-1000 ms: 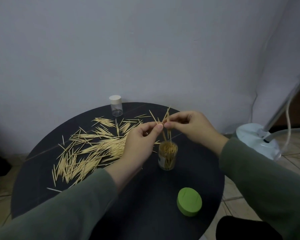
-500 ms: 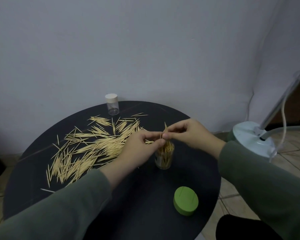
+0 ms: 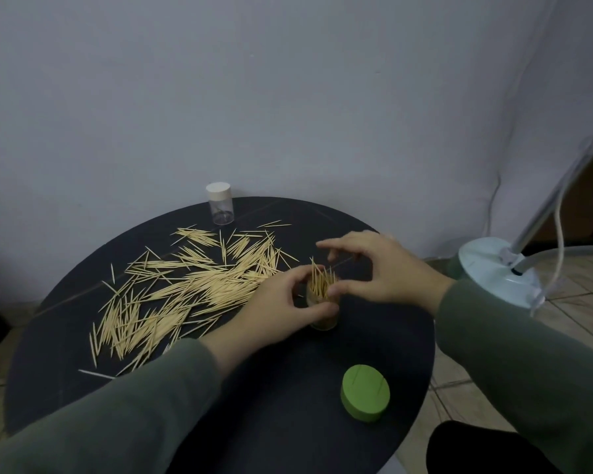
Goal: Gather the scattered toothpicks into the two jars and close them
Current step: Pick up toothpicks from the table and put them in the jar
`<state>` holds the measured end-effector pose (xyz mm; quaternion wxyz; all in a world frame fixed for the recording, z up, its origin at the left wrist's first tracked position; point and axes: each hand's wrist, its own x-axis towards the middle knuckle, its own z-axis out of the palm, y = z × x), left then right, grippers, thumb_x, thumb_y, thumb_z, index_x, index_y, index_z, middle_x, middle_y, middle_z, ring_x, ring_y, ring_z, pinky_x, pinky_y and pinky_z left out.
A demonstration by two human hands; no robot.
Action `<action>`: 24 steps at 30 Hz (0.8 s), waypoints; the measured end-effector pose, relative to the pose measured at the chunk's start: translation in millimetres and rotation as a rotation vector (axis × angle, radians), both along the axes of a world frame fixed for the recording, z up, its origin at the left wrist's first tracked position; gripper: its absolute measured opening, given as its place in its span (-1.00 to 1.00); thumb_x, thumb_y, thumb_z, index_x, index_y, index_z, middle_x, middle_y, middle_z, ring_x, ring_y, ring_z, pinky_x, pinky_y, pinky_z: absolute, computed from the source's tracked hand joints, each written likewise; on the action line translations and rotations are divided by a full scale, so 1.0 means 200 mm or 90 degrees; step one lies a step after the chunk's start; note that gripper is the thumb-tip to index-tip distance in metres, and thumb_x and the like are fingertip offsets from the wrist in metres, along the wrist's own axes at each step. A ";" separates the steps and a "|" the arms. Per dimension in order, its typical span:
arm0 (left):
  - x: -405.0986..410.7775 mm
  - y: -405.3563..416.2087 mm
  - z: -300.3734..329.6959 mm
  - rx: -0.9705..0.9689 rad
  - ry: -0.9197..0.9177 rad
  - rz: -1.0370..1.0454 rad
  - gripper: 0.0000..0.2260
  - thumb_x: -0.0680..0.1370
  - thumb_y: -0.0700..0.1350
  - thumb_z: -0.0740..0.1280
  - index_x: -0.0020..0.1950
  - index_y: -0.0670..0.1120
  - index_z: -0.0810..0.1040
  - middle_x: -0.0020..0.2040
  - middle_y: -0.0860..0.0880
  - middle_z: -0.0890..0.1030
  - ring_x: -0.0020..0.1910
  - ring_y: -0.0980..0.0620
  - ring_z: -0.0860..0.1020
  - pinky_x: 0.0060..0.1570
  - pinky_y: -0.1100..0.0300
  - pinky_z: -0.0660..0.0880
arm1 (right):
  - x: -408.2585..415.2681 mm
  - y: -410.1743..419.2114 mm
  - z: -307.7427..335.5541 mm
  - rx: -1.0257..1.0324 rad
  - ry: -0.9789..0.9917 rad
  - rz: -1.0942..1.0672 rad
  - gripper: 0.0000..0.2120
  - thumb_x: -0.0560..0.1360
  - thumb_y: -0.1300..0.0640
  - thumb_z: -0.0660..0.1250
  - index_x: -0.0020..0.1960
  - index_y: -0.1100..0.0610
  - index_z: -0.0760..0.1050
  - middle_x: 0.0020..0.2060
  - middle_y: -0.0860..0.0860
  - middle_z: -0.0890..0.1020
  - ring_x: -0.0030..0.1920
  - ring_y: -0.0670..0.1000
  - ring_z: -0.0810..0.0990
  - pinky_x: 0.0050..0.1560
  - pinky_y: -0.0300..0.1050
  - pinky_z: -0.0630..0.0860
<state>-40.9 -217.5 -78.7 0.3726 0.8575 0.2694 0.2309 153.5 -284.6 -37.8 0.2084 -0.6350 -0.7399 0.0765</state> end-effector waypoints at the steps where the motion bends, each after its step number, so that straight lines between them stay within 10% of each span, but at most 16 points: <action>1: 0.00 0.00 0.00 0.000 0.000 0.000 -0.46 0.43 0.07 0.47 0.38 0.09 0.41 0.02 0.28 0.55 0.02 0.46 0.46 -0.07 0.56 0.39 | 0.00 -0.01 0.00 0.021 -0.051 0.024 -0.31 0.34 -0.45 0.24 0.42 -0.26 0.28 0.15 -0.27 0.52 0.18 -0.15 0.43 0.24 -0.01 0.32; 13: -0.01 0.03 0.00 0.031 0.004 0.025 -0.58 0.43 -0.05 0.49 0.27 0.02 0.51 -0.09 0.30 0.51 -0.14 0.41 0.47 -0.17 0.57 0.35 | -0.07 -0.01 -0.03 0.071 -0.263 0.114 -0.34 0.51 -0.36 0.03 0.50 -0.06 0.25 0.39 -0.17 0.42 0.25 -0.05 0.35 0.14 -0.07 0.19; 19: -0.02 0.03 0.00 0.008 -0.007 0.011 -0.51 0.42 0.01 0.50 0.32 0.09 0.47 -0.01 0.32 0.53 -0.05 0.52 0.44 -0.11 0.59 0.35 | -0.01 -0.01 0.00 0.113 -0.197 0.086 -0.45 0.48 -0.38 0.05 0.22 -0.11 0.58 0.13 -0.22 0.62 0.09 -0.10 0.42 0.08 0.01 0.28; 24: -0.02 0.05 -0.01 0.020 0.013 0.022 -0.44 0.41 0.07 0.49 0.38 0.10 0.43 0.15 0.23 0.54 0.06 0.36 0.46 0.03 0.48 0.40 | 0.02 -0.03 -0.02 0.072 -0.145 0.072 -0.38 0.43 -0.39 0.14 0.42 -0.16 0.35 0.29 -0.21 0.51 0.19 -0.19 0.37 0.16 -0.06 0.22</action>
